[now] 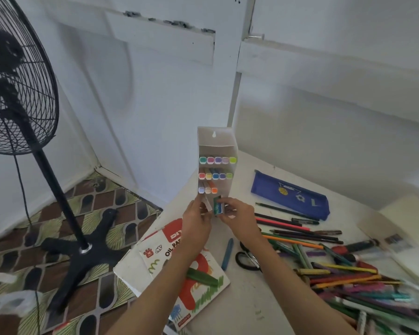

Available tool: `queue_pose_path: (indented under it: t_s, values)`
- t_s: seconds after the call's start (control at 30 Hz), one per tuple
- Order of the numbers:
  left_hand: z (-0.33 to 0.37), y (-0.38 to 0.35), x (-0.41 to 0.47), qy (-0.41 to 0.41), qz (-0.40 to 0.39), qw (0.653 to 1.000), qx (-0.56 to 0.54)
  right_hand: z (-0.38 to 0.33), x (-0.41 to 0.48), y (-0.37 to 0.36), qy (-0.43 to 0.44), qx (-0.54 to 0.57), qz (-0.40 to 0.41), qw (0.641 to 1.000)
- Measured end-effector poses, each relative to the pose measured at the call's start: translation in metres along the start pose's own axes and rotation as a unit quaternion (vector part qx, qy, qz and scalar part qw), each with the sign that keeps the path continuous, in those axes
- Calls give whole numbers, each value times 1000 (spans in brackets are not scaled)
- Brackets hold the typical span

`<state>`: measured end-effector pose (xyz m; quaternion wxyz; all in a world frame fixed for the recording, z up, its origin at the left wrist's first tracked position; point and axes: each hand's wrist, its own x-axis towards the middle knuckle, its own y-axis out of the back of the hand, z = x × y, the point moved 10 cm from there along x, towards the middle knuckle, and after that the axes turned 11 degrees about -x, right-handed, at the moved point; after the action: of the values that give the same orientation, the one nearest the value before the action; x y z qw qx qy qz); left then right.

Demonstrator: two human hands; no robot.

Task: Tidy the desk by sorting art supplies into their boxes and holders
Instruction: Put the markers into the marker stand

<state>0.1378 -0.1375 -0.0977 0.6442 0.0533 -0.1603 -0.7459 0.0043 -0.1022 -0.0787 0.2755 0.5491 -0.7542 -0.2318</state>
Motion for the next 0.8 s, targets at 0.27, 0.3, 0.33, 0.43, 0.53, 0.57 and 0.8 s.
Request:
queue_pose_path:
  t_s: [0.27,0.3,0.33,0.43,0.53,0.57,0.8]
  values:
    - [12,2,6,-32,-34,977,208,7,7,2,-23,-159,-10,987]
    - [12,2,6,-31,-35,974,221,5,9,0,-13,-213,-19,977]
    - [12,2,7,-29,-38,971,233,3,10,-1,1,-267,-25,963]
    - [13,4,9,-16,-39,968,249,-6,16,-2,48,-377,-32,924]
    - [14,7,7,-22,-32,971,237,-8,22,-7,76,-439,-55,893]
    - [14,8,6,-29,-26,973,229,-8,23,-8,82,-451,-64,887]
    - [0,13,0,-20,-21,974,224,-36,8,-7,193,-462,4,866]
